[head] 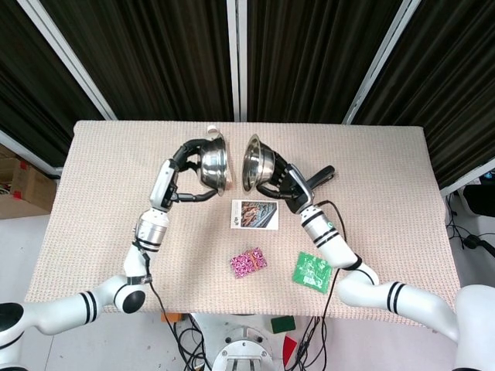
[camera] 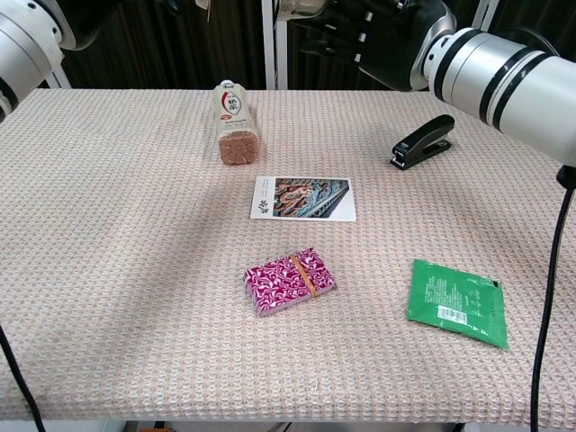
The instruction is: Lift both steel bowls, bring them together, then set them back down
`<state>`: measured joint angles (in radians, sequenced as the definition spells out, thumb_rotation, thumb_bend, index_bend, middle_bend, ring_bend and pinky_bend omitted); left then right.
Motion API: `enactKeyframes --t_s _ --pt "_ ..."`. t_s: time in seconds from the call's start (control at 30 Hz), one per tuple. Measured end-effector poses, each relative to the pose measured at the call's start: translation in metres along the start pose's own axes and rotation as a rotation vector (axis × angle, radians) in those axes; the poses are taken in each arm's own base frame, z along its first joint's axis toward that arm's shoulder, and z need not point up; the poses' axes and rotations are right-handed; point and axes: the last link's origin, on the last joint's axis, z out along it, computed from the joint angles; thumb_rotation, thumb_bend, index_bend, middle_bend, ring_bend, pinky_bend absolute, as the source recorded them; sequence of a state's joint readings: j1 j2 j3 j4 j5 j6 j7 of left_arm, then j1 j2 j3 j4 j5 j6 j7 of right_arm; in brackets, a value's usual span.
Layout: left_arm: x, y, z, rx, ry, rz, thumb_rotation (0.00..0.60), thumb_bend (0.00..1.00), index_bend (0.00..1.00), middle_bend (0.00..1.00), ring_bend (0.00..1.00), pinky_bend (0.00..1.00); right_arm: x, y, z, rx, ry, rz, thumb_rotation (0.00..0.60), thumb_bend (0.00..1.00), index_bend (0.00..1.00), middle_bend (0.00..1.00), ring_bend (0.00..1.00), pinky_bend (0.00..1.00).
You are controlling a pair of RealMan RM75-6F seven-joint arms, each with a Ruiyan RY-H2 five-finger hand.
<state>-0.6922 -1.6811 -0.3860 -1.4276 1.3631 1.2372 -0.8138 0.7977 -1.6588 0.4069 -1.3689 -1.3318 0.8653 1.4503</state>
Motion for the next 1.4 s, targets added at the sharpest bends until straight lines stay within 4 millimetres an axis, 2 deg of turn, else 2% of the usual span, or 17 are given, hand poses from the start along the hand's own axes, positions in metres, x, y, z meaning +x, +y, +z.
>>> enactKeyframes --t_s 0.2,0.3,0.5,0.63,0.73,0.93,1.03,1.17,1.3,1.4 --pt "-0.020 -0.001 0.004 0.005 -0.055 0.003 0.600 0.13 0.63 0.62 0.51 0.59 -0.028 0.007 0.014 -0.019 -0.073 -0.011 0.600 0.22 0.71 0.55 0.52 0.50" --pt "-0.018 -0.001 0.004 0.004 -0.048 0.009 0.600 0.13 0.63 0.61 0.50 0.59 -0.031 0.008 0.017 -0.017 -0.077 -0.016 0.600 0.23 0.71 0.55 0.52 0.50" --pt "0.008 -0.005 -0.006 0.017 0.012 0.032 0.600 0.13 0.63 0.61 0.50 0.59 -0.003 0.000 0.003 0.002 -0.010 -0.046 0.600 0.23 0.71 0.55 0.52 0.50" --pt "0.041 -0.009 -0.020 0.044 0.055 0.136 0.600 0.13 0.63 0.62 0.50 0.59 0.026 -0.012 -0.014 0.012 0.038 -0.166 0.600 0.24 0.71 0.55 0.52 0.50" --pt "0.071 -0.012 -0.032 0.106 0.055 0.281 0.600 0.13 0.63 0.62 0.51 0.59 0.045 -0.018 -0.031 -0.002 0.068 -0.322 0.600 0.24 0.71 0.55 0.52 0.50" --pt "0.140 -0.014 -0.066 0.322 0.001 0.643 0.600 0.13 0.63 0.62 0.51 0.59 0.089 -0.038 -0.080 -0.106 0.144 -0.770 0.600 0.24 0.71 0.55 0.53 0.50" --pt "0.157 -0.016 -0.085 0.428 -0.037 0.788 0.600 0.13 0.64 0.63 0.51 0.59 0.106 -0.046 -0.109 -0.205 0.181 -0.995 0.600 0.24 0.71 0.56 0.53 0.50" --pt "0.166 -0.020 -0.103 0.533 -0.104 0.934 0.600 0.13 0.64 0.63 0.52 0.60 0.127 -0.048 -0.151 -0.390 0.255 -1.220 0.600 0.25 0.71 0.56 0.54 0.51" --pt "0.162 -0.031 -0.113 0.607 -0.177 1.026 0.600 0.13 0.64 0.63 0.52 0.60 0.146 -0.036 -0.191 -0.587 0.348 -1.278 0.600 0.25 0.71 0.56 0.54 0.51" --pt "0.151 -0.041 -0.114 0.641 -0.224 1.041 0.600 0.13 0.64 0.63 0.52 0.60 0.152 -0.021 -0.213 -0.690 0.383 -1.279 0.600 0.25 0.71 0.55 0.54 0.51"
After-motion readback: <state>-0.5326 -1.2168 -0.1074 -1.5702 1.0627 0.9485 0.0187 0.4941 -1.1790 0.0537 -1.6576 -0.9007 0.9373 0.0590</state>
